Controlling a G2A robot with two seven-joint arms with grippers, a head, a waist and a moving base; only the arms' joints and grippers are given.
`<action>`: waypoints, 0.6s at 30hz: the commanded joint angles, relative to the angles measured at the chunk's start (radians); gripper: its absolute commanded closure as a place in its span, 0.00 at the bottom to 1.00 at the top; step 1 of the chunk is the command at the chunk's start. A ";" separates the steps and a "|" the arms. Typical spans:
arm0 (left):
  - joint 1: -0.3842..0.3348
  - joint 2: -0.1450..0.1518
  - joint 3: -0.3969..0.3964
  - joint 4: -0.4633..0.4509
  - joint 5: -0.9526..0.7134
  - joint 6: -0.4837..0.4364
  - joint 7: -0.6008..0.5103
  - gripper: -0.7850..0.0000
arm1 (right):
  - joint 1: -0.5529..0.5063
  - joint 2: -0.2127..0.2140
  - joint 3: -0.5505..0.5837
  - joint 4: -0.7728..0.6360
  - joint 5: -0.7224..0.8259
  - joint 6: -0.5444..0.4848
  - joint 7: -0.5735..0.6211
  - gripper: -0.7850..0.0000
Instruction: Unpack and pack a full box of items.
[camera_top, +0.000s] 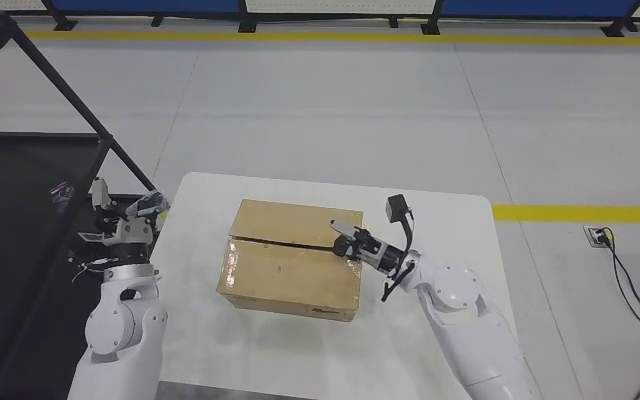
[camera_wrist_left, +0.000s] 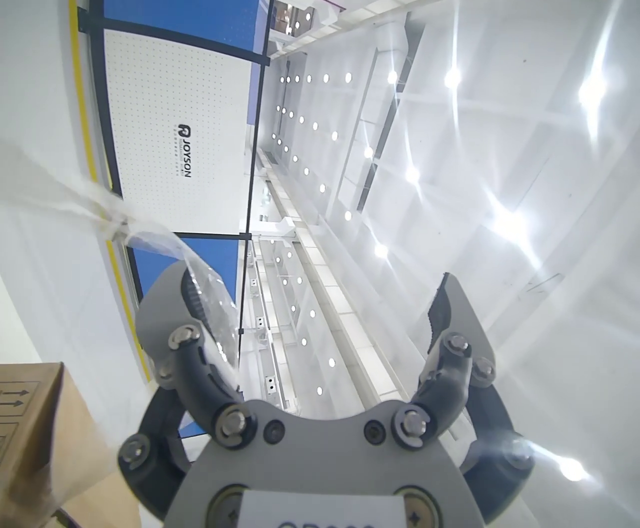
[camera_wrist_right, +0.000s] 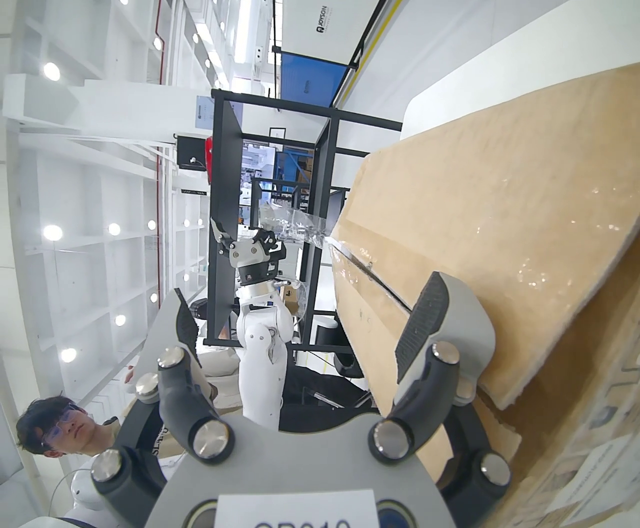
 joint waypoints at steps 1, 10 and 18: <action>0.018 -0.002 0.008 -0.043 0.017 -0.001 0.006 0.00 | -0.020 0.004 0.016 -0.021 0.011 -0.016 -0.008 0.00; 0.054 -0.009 0.047 -0.149 0.102 0.000 0.020 0.00 | -0.126 0.027 0.108 -0.110 0.063 -0.083 -0.016 0.00; 0.052 -0.018 0.114 -0.191 0.169 0.006 0.014 0.00 | -0.176 0.042 0.150 -0.125 0.091 -0.107 0.003 0.00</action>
